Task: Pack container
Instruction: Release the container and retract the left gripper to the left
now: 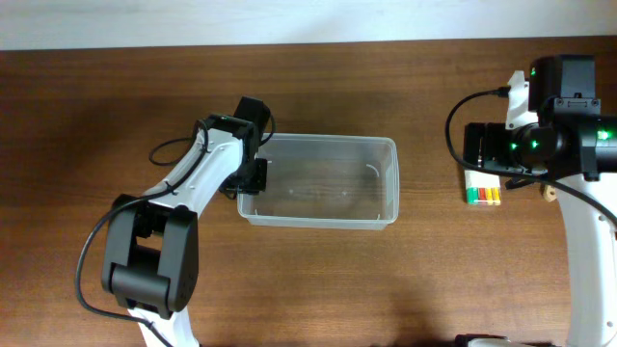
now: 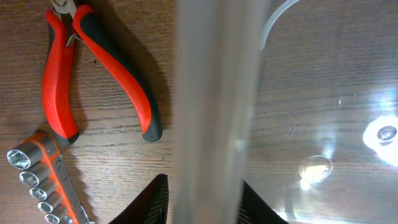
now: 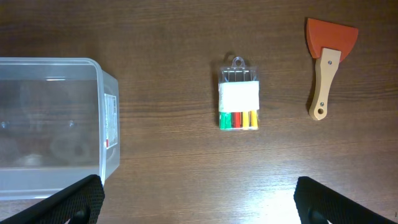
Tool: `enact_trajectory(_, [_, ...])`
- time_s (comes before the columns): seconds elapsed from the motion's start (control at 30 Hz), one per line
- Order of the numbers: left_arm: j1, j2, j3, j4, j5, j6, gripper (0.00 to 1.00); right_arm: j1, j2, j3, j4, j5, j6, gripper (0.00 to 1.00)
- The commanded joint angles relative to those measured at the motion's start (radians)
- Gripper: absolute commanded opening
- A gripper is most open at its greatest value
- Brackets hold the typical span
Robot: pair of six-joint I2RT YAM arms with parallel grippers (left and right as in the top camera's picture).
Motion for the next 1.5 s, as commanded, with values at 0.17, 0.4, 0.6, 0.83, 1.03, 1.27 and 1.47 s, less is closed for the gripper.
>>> enact_trajectory(0.17, [-0.003, -0.011, 0.163, -0.039, -0.026, 0.079, 0.41, 0.008, -0.002, 0.024, -0.005, 0.02, -0.001, 0.99])
enact_trajectory(0.4, [-0.003, -0.033, 0.361, -0.187, -0.024, 0.093, 0.42, 0.008, -0.002, 0.024, -0.006, 0.019, -0.012, 0.99])
enact_trajectory(0.6, [0.05, -0.159, 0.437, -0.215, -0.023, 0.113, 0.87, 0.007, -0.003, 0.063, -0.025, 0.041, -0.003, 0.99])
enact_trajectory(0.83, [0.277, -0.329, 0.437, -0.268, -0.013, 0.108, 0.99, -0.121, -0.077, 0.215, -0.219, 0.191, 0.235, 0.99])
enact_trajectory(1.03, [0.487, -0.437, 0.436, -0.324, 0.072, 0.104, 0.99, -0.297, -0.215, 0.222, -0.34, 0.077, 0.259, 0.99])
enact_trajectory(1.27, [0.552, -0.486, 0.334, -0.303, 0.092, 0.089, 0.99, -0.319, -0.203, 0.153, -0.34, 0.044, 0.156, 0.99])
enact_trajectory(1.47, [0.554, -0.509, 0.171, -0.212, 0.085, 0.071, 0.99, -0.319, -0.066, 0.063, -0.242, 0.045, 0.077, 0.99])
